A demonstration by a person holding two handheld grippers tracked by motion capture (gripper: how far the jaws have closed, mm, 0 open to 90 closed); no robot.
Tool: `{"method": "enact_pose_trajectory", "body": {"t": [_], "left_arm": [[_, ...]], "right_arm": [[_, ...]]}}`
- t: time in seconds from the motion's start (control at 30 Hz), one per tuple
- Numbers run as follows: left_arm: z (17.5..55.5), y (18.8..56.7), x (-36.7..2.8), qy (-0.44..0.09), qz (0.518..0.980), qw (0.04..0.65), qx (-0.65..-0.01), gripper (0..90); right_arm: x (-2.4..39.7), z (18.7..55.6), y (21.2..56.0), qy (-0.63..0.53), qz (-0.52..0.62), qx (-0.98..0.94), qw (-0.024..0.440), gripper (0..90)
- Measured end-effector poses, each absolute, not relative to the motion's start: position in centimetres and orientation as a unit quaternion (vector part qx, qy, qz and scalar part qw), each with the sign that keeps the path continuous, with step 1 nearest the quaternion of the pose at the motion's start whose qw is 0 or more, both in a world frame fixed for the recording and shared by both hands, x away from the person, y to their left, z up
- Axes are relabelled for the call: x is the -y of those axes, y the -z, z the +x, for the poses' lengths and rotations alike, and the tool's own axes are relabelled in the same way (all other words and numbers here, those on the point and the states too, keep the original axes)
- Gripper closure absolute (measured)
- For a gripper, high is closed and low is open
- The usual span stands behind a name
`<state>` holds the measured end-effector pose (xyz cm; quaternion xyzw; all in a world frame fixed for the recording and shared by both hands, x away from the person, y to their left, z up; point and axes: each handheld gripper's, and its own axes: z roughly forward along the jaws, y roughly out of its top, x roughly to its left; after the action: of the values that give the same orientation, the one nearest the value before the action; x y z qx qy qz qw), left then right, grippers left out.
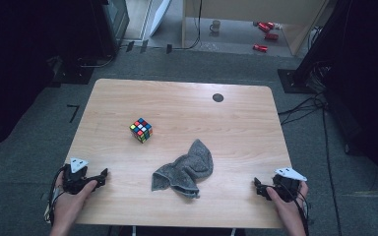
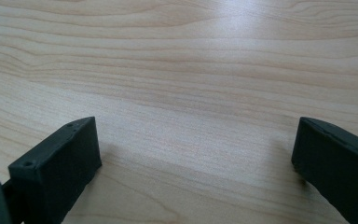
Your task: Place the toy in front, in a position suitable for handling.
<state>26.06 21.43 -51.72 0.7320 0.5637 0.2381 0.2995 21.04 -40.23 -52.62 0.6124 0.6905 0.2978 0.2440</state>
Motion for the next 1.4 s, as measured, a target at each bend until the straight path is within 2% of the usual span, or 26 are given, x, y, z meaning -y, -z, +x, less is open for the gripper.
{"method": "enact_pose_trajectory", "body": {"t": [0.1,0.27,0.63,0.8,1.03,1.2,1.4], "left_arm": [[26.3,51.6,-21.3,-0.232,0.735,0.295,-0.564,13.6],[27.1,51.1,-20.4,-0.213,0.737,0.325,-0.553,13.7],[30.1,51.1,-15.0,-0.205,0.769,0.348,-0.495,13.8],[32.1,51.1,-13.4,-0.200,0.769,0.355,-0.493,14.6],[35.4,51.3,-11.4,-0.202,0.776,0.345,-0.487,15.1],[36.8,51.4,-11.3,-0.223,0.770,0.345,-0.487,15.3],[38.3,51.6,-10.6,-0.225,0.786,0.329,-0.472,16.0]], "right_arm": [[40.2,21.1,52.6,-0.298,0.611,-0.692,0.243,0.1],[40.3,21.1,52.6,-0.298,0.610,-0.693,0.242,0.0],[40.3,21.2,52.6,-0.298,0.610,-0.693,0.242,0.0],[40.3,21.2,52.6,-0.298,0.610,-0.693,0.242,0.0],[40.3,21.2,52.6,-0.299,0.610,-0.693,0.242,0.0],[40.3,21.2,52.6,-0.299,0.610,-0.693,0.242,0.0],[40.3,21.2,52.6,-0.299,0.610,-0.693,0.242,0.0]]}}
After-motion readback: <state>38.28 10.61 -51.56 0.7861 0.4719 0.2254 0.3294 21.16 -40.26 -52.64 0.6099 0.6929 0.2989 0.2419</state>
